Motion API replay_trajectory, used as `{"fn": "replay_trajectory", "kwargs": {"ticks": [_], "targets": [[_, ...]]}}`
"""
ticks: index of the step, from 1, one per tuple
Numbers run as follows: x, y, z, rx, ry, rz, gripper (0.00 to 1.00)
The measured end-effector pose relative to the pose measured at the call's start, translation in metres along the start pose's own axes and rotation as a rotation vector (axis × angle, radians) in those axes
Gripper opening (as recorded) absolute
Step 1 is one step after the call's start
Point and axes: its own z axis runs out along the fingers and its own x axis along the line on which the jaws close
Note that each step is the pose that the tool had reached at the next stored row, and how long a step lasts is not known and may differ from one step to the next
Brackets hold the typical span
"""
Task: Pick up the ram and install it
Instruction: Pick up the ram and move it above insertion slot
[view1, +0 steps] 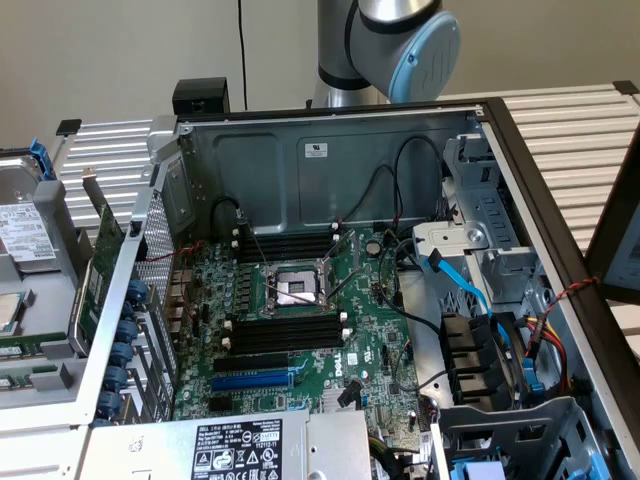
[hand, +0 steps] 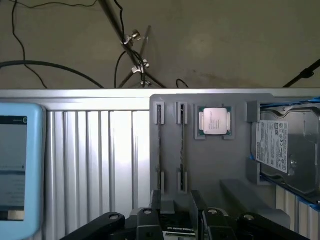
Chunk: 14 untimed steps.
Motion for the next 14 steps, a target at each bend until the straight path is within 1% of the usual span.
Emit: {"fn": "replay_trajectory", "kwargs": {"ticks": [14], "targets": [[0.000, 0.0003, 0.0254, 0.0001, 0.0000, 0.000, 0.36]]}}
